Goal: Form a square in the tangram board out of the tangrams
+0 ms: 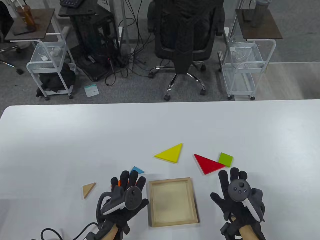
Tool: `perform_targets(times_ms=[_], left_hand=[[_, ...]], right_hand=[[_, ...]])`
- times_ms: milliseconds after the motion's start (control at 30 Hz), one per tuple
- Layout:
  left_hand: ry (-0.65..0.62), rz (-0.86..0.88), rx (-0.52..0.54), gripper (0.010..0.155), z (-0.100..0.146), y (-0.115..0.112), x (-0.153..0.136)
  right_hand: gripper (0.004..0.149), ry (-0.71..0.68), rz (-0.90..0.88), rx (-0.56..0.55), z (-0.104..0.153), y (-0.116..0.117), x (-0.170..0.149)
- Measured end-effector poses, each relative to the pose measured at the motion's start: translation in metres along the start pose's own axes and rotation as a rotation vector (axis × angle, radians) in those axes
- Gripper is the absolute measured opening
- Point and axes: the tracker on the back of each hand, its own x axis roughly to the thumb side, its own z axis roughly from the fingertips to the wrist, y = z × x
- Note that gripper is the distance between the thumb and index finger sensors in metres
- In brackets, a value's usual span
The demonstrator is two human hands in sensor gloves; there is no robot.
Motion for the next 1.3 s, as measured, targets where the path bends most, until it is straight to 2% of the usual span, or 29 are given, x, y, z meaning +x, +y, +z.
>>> perform_targets(times_ms=[233,433,667,867,1033,1167,1300], left_hand=[[0.024,0.026,-0.005,0.075,0.006,-0.003,-0.009],[0.019,0.025,0.025,0.075,0.011,0.0,-0.012],[0.031,0.008,0.023,0.076,0.013,-0.001,-0.014],[0.033,0.004,0.017,0.075,0.014,-0.001,-0.014],[0.038,0.007,0.036,0.076,0.016,0.001,-0.014],[0.039,0.01,0.039,0.075,0.016,0.001,-0.016],[0.041,0.013,0.04,0.075,0.016,0.001,-0.017]], right_hand=[[0.088,-0.027,0.016,0.01,0.002,-0.001,0.003],[0.09,-0.077,0.047,0.008,0.003,-0.01,0.019],[0.091,-0.06,0.158,0.046,-0.001,0.006,0.023],[0.09,-0.058,0.157,0.074,-0.005,0.01,0.025],[0.096,-0.136,0.145,0.076,-0.016,-0.016,0.048],[0.099,-0.168,0.258,0.122,-0.04,-0.048,0.08],[0.095,-0.164,0.44,0.187,-0.075,-0.049,0.099]])
